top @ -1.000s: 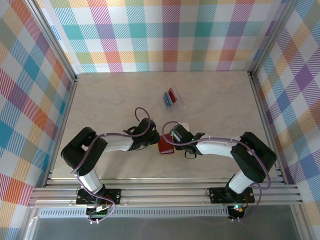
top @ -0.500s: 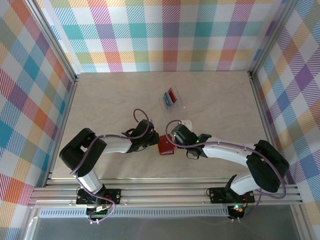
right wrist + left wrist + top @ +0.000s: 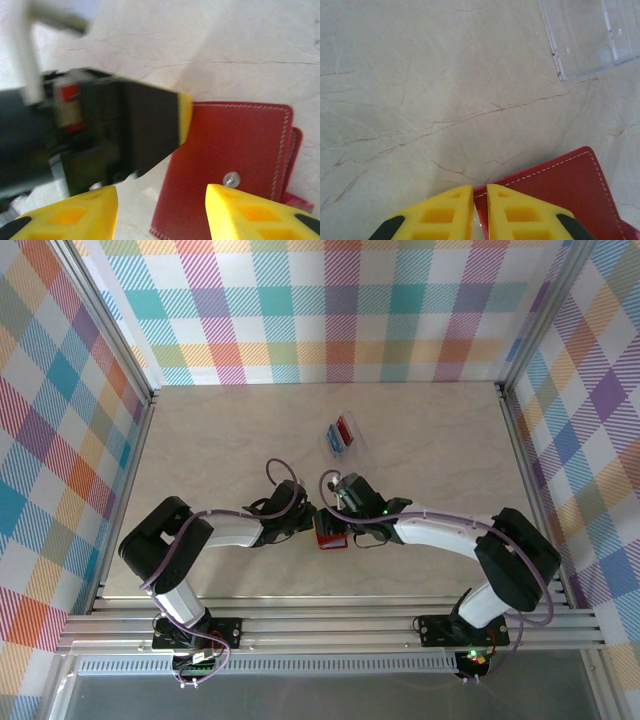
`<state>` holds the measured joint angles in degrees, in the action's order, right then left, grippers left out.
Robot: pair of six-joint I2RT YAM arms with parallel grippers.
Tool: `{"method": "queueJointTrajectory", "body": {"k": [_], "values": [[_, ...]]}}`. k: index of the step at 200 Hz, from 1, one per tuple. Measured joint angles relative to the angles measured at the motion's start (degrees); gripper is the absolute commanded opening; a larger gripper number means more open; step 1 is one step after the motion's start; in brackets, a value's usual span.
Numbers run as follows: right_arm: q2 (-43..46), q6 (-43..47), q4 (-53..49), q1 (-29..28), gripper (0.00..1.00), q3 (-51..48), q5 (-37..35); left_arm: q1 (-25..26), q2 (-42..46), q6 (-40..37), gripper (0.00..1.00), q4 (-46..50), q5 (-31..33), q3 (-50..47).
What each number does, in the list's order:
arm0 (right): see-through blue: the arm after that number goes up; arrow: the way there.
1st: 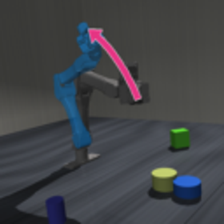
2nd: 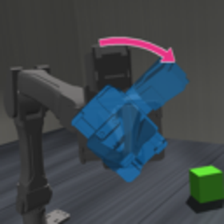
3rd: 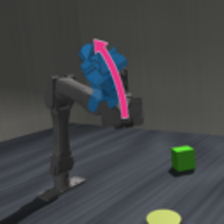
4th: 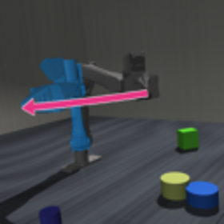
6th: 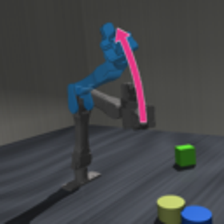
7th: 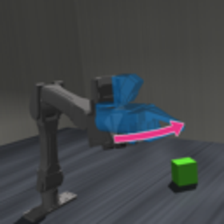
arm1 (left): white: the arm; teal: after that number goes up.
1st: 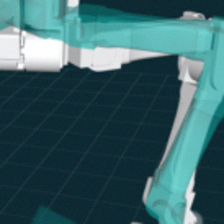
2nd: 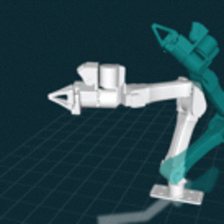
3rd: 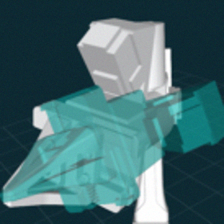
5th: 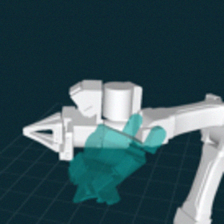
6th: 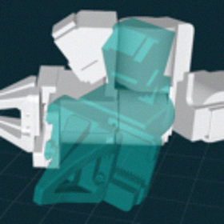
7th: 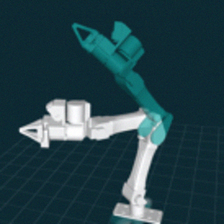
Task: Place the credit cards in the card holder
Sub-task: Open the button on the card holder, then open the card holder at the center of the table.
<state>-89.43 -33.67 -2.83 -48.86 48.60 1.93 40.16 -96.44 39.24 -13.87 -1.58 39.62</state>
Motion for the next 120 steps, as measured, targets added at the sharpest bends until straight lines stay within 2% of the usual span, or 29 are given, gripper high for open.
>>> {"method": "queueJointTrajectory", "body": {"k": [24, 57, 120], "values": [[-3.10, -1.40, 0.44, 1.29, 0.51, -0.46, -0.44, 0.11, 0.15, 0.00, 0.16, 0.00, 0.09, -0.07], [-3.04, -2.29, 0.28, 1.27, 0.58, -1.95, -2.45, 0.17, 0.22, 0.00, 0.16, -0.20, 0.24, -0.33], [-1.68, -3.02, 0.28, 1.64, 0.61, -5.07, -3.85, 0.17, 0.33, 0.04, 0.16, -1.77, 0.39, -1.25]]}}
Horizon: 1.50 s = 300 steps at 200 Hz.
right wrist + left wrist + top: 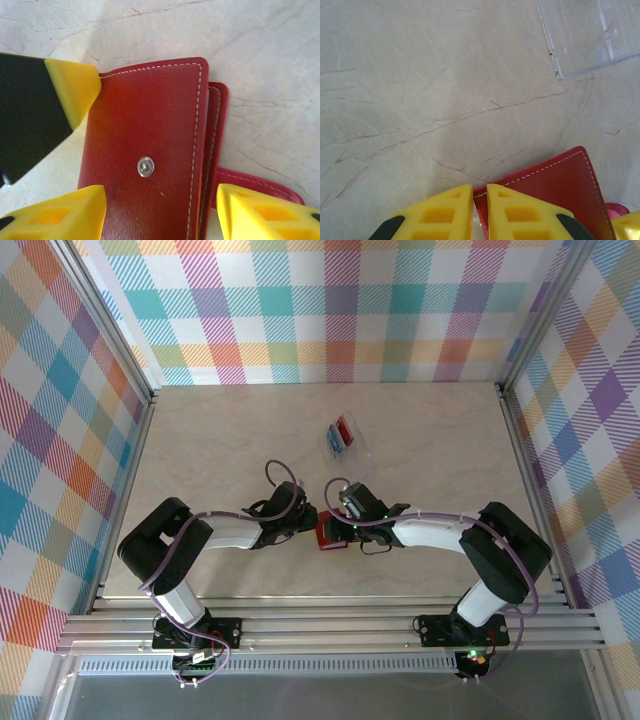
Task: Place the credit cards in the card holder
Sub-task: Open the card holder at the center of the table.
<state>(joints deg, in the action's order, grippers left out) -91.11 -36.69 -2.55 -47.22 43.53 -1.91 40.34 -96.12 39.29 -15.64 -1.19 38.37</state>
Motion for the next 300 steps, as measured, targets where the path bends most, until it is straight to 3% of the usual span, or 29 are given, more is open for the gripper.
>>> {"method": "queueJointTrajectory", "body": {"k": [32, 157, 168, 194, 202, 220, 239, 300], "values": [[0.90, 0.00, -0.02, 0.33, 0.59, -0.26, 0.09, 0.04, 0.09, 0.13, 0.16, -0.70, 0.04, -0.42], [1.70, 0.26, 3.23, 0.39, 0.37, -0.74, 5.05, 0.15, 0.09, 1.51, 0.15, -4.92, 0.57, -2.62], [1.70, 0.26, 3.45, 0.39, 0.30, -0.74, 5.05, 0.33, 0.09, 1.88, 0.15, -5.64, 1.01, -3.02], [1.60, 0.28, 3.89, 0.39, 0.00, -0.52, 5.01, 0.92, 0.09, 2.97, 0.19, -7.50, 2.36, -3.91], [1.57, 0.35, 3.78, 0.39, 0.00, -0.35, 4.72, 0.94, 0.11, 3.30, 0.23, -7.93, 2.36, -4.00], [1.57, 0.24, 3.52, 0.39, 0.00, -0.35, 2.47, 1.18, 0.52, 3.89, 0.36, -8.46, 1.73, -3.93], [2.40, 0.72, 1.84, 0.33, 0.00, -0.37, -1.16, 1.29, 1.27, 3.69, 0.43, -7.54, 0.61, -3.61], [8.63, 3.32, -9.97, -1.90, 0.00, 0.74, -16.52, 1.27, 7.04, 3.54, 0.44, 4.09, -1.73, -3.76]]}}
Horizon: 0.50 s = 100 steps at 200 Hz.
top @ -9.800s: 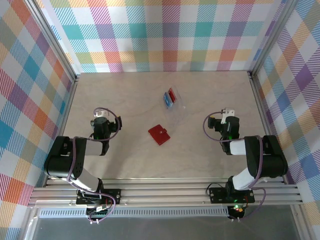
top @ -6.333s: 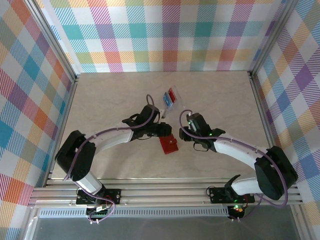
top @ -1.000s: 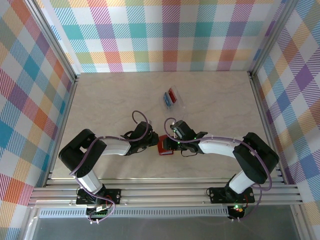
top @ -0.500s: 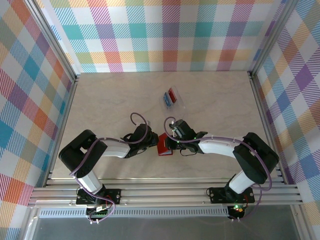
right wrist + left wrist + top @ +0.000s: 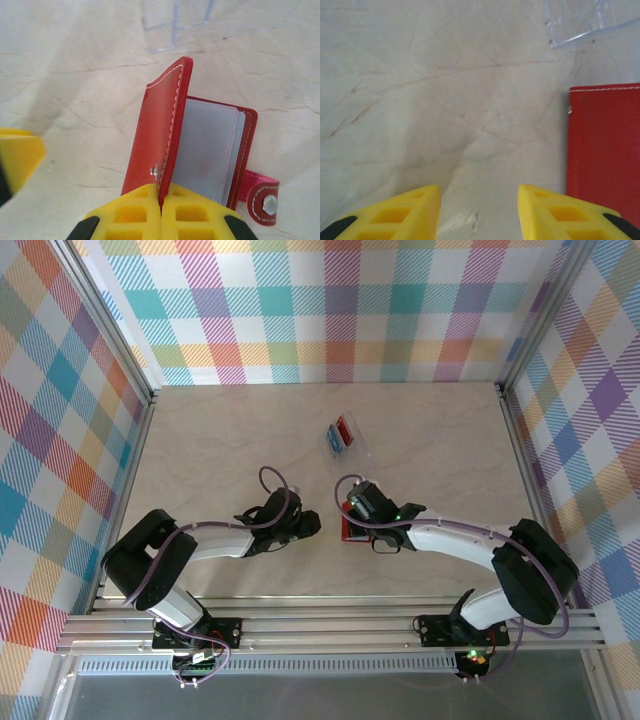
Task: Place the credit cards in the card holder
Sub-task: Open the card holder at the center of the table.
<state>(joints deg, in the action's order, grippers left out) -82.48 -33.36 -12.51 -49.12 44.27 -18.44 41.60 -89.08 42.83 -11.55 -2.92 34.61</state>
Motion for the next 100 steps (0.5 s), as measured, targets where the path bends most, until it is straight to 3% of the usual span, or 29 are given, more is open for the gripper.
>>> {"method": "queueJointTrajectory", "body": {"k": [55, 100], "values": [[-11.67, 2.58, -10.49, -8.28, 0.00, 13.53, -12.37, -0.15, 3.41, 0.02, 0.42, 9.03, 2.43, 0.07], [-17.44, 4.61, -12.66, -10.78, 0.06, 19.85, -14.75, -1.68, 6.10, 0.07, 0.43, 14.67, 4.50, 0.02]]}}
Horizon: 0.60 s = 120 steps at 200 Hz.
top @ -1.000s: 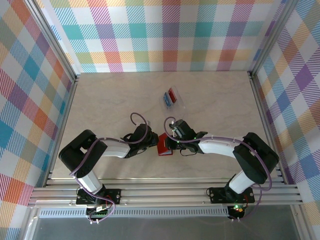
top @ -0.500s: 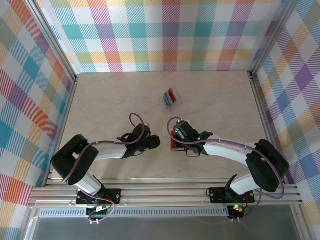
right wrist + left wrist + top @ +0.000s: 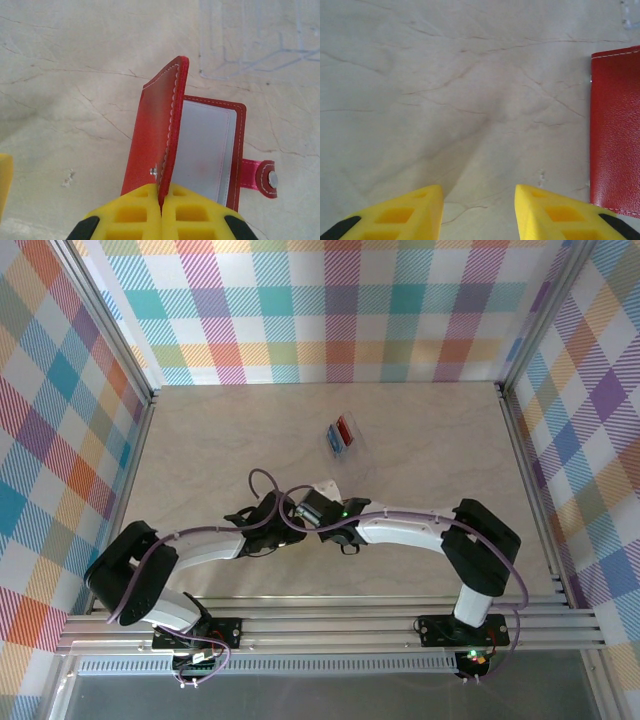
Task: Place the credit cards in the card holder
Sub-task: Open the card holder at the center of the table.
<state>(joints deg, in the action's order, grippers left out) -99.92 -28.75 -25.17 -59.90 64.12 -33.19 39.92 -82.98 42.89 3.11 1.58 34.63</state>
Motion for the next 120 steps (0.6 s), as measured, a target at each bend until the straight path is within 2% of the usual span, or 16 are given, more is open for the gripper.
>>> {"method": "queueJointTrajectory", "body": {"k": [22, 44, 85, 120], "values": [[-1.51, 0.98, -0.20, -0.15, 0.08, 1.75, 1.03, -1.16, 2.03, 0.02, 0.44, 1.92, 0.63, -0.52], [-3.48, 1.33, -0.79, -0.24, 0.01, 4.07, 1.01, -2.36, 2.75, 0.02, 0.44, 2.84, 0.66, -1.03], [-8.26, 1.07, -5.88, -1.60, 0.00, 10.51, -3.52, -4.50, 3.63, 0.24, 0.44, 2.84, -0.57, -2.69], [-8.87, 0.37, -10.97, -2.73, 0.00, 12.79, -8.68, -5.81, 5.38, 0.20, 0.44, 3.23, -0.85, -3.76]]}}
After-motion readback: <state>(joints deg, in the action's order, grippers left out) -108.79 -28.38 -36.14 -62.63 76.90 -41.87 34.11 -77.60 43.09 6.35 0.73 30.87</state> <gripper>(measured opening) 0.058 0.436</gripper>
